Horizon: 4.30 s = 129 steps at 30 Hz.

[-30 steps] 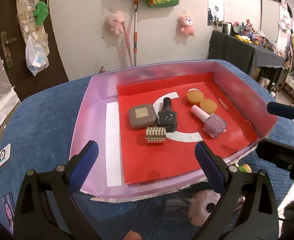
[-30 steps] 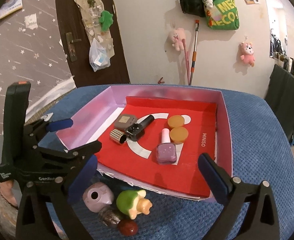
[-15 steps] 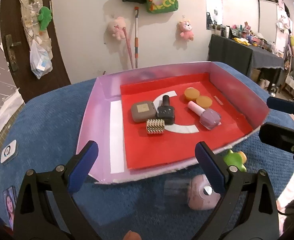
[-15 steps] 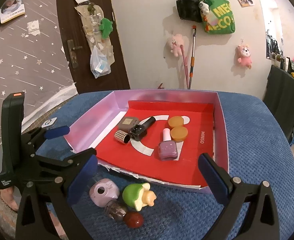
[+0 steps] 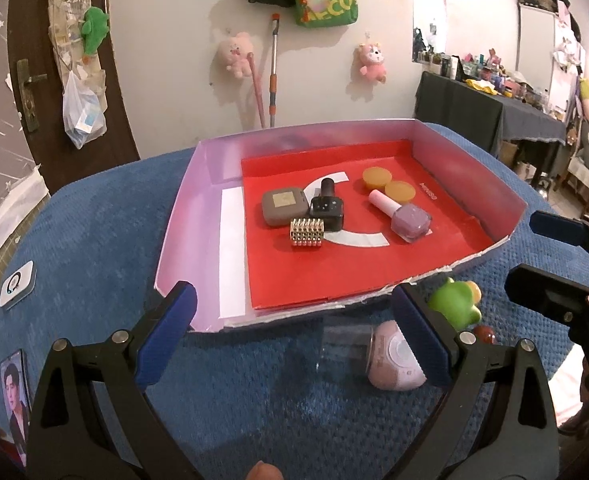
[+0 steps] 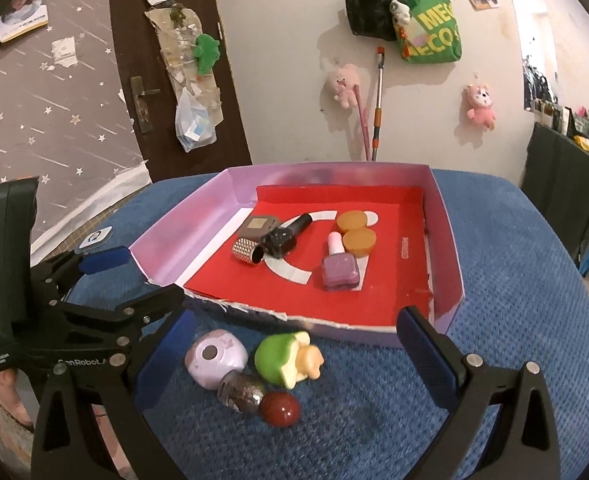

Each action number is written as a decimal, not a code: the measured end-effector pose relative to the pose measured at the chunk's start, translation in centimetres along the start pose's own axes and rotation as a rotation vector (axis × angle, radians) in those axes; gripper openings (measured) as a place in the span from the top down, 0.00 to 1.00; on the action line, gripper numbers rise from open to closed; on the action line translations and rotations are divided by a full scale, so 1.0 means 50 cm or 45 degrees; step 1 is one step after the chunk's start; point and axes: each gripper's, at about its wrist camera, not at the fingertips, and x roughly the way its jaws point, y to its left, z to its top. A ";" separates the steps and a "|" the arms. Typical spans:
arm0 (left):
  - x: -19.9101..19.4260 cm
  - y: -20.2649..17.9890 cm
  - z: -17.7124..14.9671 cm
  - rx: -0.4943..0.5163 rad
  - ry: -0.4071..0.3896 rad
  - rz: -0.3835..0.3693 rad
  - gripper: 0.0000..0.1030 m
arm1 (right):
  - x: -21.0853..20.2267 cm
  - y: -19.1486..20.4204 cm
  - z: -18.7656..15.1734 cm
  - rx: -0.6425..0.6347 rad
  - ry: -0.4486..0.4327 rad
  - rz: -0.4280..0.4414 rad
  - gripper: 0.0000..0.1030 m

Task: Organize rigid objects
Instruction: 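Open both tools and withdraw them from the box toward the remaining objects, then move left tool toward the clear plastic cup while right tool approaches the red ball, then close the left tool on the clear plastic cup while the right tool grasps the glitter bottle and red ball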

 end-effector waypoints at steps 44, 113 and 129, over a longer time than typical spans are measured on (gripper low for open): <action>0.035 0.005 -0.066 -0.081 0.123 -0.041 0.04 | 0.045 0.019 -0.116 0.061 0.148 -0.011 0.21; 0.037 -0.003 -0.074 -0.077 0.116 -0.126 0.69 | 0.024 0.024 -0.113 0.068 0.123 0.051 0.42; 0.012 0.011 -0.069 -0.100 0.090 -0.127 0.69 | 0.014 0.037 -0.089 0.039 0.085 0.074 0.42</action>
